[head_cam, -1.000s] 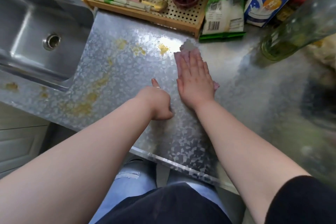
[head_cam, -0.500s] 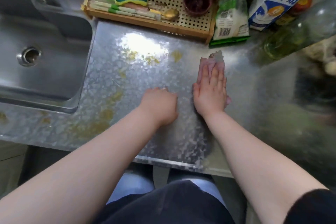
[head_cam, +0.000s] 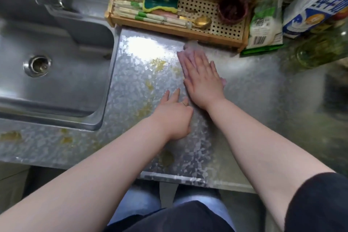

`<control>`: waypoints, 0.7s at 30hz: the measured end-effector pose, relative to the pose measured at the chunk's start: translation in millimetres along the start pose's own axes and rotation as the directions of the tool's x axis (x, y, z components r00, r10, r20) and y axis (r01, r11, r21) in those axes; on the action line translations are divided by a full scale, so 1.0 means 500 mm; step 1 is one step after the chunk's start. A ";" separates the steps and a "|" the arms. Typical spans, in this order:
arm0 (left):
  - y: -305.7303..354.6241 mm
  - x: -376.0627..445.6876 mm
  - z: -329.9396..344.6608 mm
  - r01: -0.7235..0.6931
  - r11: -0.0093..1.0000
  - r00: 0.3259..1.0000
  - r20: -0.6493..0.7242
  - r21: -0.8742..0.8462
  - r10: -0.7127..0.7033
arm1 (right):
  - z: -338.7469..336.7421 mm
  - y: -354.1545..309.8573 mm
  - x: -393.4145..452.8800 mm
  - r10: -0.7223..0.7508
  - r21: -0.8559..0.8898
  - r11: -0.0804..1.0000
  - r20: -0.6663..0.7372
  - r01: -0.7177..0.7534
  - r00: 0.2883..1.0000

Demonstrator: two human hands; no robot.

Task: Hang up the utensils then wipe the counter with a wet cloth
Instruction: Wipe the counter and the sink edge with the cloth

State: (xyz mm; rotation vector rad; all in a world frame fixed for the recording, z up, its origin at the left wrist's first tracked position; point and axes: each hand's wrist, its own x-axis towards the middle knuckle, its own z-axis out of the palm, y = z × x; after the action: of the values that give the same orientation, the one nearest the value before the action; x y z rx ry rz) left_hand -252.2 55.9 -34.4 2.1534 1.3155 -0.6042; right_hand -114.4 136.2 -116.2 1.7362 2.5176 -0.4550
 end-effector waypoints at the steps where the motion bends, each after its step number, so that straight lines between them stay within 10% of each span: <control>1: -0.001 -0.001 0.000 -0.006 1.000 1.000 -0.006 -0.023 0.006 | 0.005 0.019 -0.037 0.062 0.010 0.998 -0.023 -0.062 0.998; 9: -0.056 -0.032 -0.018 0.047 0.956 0.990 -0.117 -0.290 -0.085 | 0.023 0.060 -0.125 0.439 0.025 0.899 -0.059 -0.438 0.897; 16: -0.178 -0.086 -0.017 0.236 0.869 0.886 -0.271 -0.434 -0.376 | -0.004 -0.059 0.072 0.315 0.035 0.949 -0.068 -0.314 0.947; 21: -0.251 -0.092 0.003 0.493 0.783 0.833 -0.054 -0.378 -0.551 | 0.015 -0.162 0.081 0.117 0.047 0.992 -0.030 -0.116 0.993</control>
State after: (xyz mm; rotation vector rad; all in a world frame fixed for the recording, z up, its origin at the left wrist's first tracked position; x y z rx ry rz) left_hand -385.0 71.8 -33.6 1.5620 1.9770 -0.3589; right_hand -205.0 144.3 -114.5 1.9092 2.4286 -0.4839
